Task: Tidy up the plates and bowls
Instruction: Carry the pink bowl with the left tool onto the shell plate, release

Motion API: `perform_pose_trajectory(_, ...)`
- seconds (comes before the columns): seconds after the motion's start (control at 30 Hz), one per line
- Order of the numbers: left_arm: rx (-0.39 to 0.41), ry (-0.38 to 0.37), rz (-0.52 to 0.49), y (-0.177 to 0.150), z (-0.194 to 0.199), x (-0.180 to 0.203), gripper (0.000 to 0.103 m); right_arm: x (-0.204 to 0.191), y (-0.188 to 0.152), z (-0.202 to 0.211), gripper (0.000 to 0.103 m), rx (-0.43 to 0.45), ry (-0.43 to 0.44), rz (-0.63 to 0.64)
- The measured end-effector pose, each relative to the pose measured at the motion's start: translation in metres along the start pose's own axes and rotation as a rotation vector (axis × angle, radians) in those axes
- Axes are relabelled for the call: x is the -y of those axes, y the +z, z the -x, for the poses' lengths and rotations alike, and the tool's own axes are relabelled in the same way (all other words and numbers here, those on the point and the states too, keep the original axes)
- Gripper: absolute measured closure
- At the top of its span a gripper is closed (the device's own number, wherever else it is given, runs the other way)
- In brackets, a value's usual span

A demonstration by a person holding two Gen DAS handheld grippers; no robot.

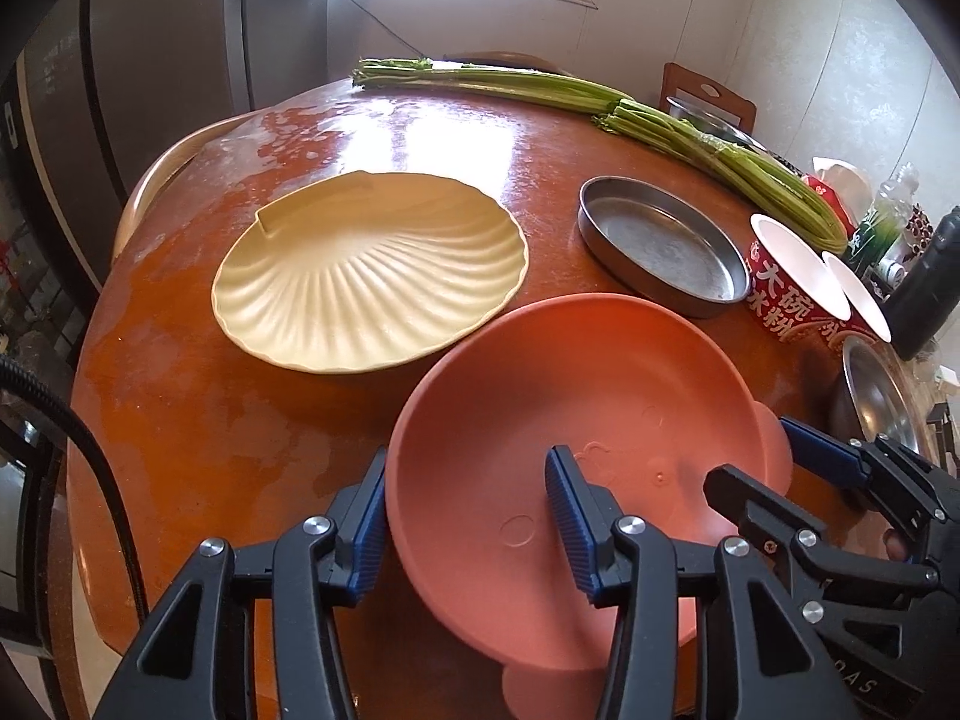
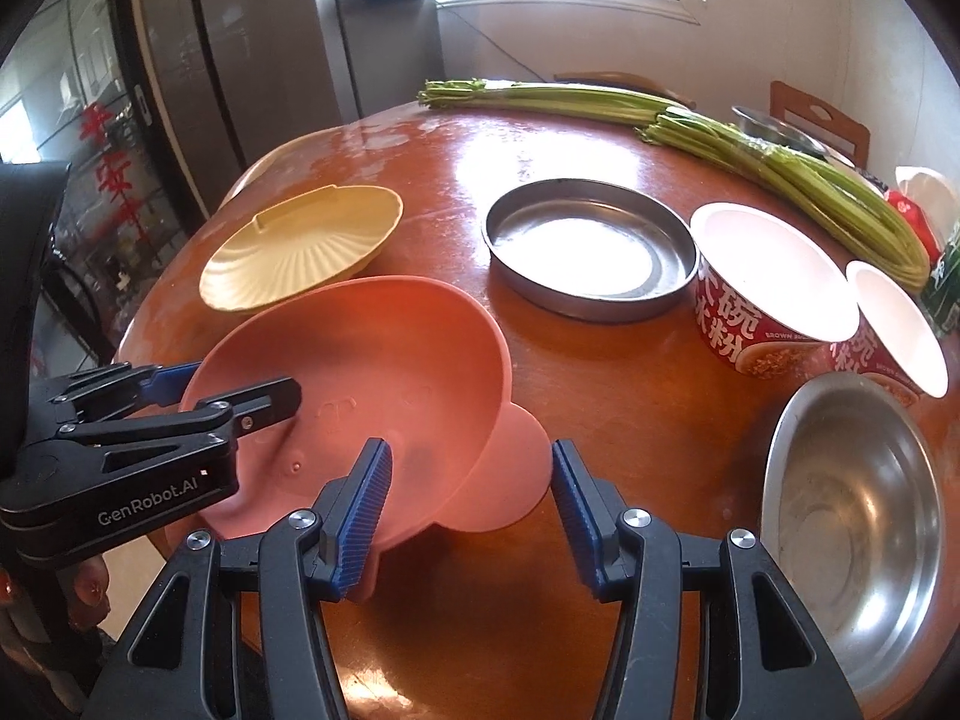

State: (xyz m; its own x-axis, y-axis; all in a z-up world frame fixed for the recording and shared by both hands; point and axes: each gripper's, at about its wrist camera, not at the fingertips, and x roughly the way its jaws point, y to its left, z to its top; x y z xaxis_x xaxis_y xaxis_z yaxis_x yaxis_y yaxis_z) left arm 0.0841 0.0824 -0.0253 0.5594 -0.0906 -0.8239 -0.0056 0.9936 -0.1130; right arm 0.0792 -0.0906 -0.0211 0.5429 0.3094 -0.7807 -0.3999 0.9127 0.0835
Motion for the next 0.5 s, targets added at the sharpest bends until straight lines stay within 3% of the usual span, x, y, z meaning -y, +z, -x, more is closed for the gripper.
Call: perform_pose_trajectory(0.5,0.053,0.020,-0.010,0.005,0.024,0.010,0.053,0.006,0.006,0.021,0.047,0.033,0.035,-0.001)
